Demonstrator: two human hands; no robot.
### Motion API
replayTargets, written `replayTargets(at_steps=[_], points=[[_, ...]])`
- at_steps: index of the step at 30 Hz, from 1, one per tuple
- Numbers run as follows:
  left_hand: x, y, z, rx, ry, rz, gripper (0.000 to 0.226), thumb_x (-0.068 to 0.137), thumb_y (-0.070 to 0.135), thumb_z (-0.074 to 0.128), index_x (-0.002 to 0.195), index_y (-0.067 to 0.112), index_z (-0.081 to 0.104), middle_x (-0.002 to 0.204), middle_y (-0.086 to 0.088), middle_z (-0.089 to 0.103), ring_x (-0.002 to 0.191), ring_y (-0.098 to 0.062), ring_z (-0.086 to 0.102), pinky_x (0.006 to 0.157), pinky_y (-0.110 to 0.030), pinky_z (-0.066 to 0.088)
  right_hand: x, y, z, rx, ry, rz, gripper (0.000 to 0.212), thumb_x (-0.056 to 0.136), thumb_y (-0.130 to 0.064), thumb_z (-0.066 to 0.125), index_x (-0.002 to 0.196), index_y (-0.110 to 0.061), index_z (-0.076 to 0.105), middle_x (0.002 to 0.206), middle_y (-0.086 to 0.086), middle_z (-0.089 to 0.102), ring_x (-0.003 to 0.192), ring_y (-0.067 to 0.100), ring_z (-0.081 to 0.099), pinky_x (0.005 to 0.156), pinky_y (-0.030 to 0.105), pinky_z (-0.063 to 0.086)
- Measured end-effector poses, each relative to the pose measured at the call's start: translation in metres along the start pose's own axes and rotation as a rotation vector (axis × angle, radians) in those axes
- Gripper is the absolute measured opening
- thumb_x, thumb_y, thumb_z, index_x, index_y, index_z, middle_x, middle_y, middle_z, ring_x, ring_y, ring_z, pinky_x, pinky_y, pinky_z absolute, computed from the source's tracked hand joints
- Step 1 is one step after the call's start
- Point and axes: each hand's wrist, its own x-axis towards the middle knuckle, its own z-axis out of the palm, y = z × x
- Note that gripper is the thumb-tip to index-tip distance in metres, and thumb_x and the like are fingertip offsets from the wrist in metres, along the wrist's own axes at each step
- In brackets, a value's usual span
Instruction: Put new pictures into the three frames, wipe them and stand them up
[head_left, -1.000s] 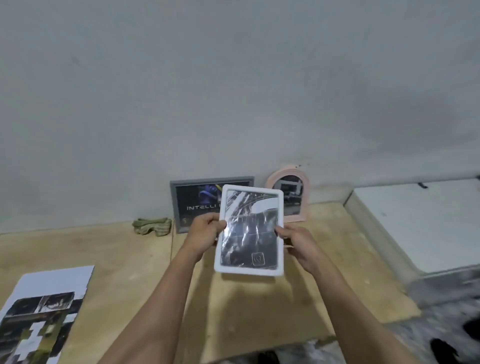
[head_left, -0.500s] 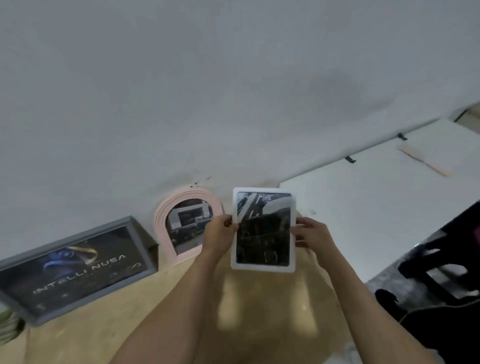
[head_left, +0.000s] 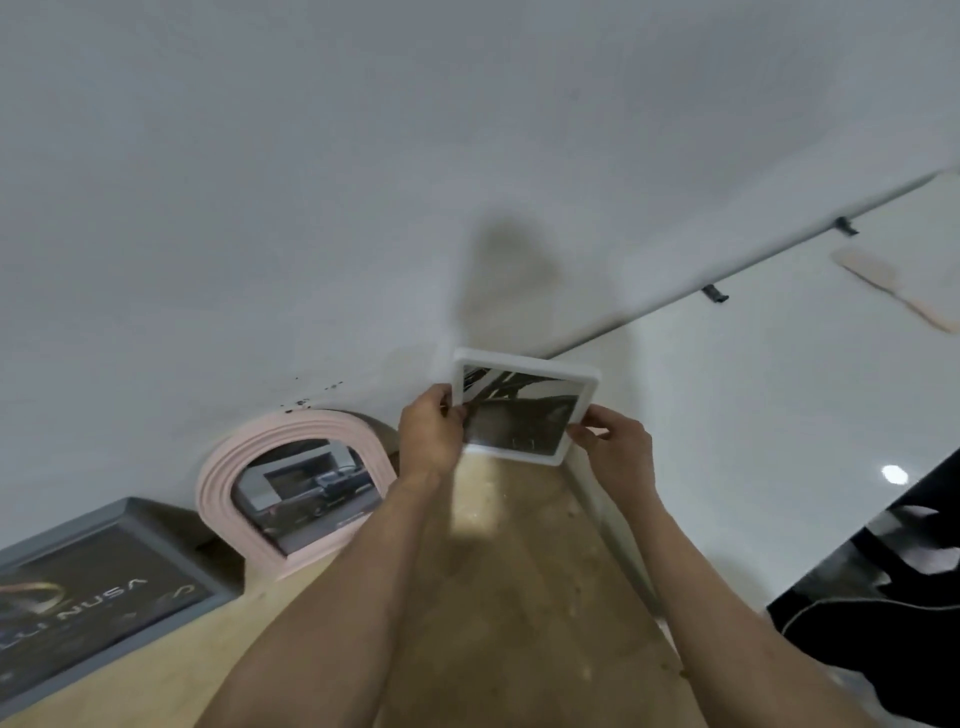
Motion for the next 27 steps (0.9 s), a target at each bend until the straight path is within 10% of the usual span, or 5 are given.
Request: replayTargets(at_steps=[7,16,27], points=[[-0.018,-0.018,0.002,0.084,0.006,-0.009,0.023,0.099,0.009,0.056,0.119,0.01,0.067,0.091,0.003,0.064,0.078,-0.012,0.057,0.052,-0.005,0.036,-0.009,0.015,0.007,-0.103,-0.09,-0.005,0.024,0.09,-0.022,0.061,0.11,-0.028,0.072,0.102,-0.01,0.072,0.089,0.012,0.066,0.086,0.029,0.051],[-0.053,-0.045,-0.012,0.074,0.02,-0.073,0.019,0.099,0.013,0.057,0.114,0.01,0.069,0.091,-0.009,0.073,0.08,-0.024,0.066,0.074,-0.036,0.055,-0.032,0.016,0.009,-0.219,-0.264,-0.02,0.024,0.089,-0.022,0.064,0.112,-0.018,0.072,0.103,-0.001,0.073,0.095,0.018,0.067,0.087,0.026,0.048],[-0.122,-0.032,-0.041,0.0,0.082,0.101,0.012,0.096,0.02,0.06,0.104,0.014,0.067,0.095,0.0,0.067,0.089,-0.018,0.063,0.083,-0.04,0.056,-0.118,-0.002,0.032,0.006,-0.037,0.006,0.046,0.085,-0.019,0.07,0.129,-0.021,0.056,0.115,-0.001,0.062,0.095,0.015,0.059,0.075,0.02,0.044]])
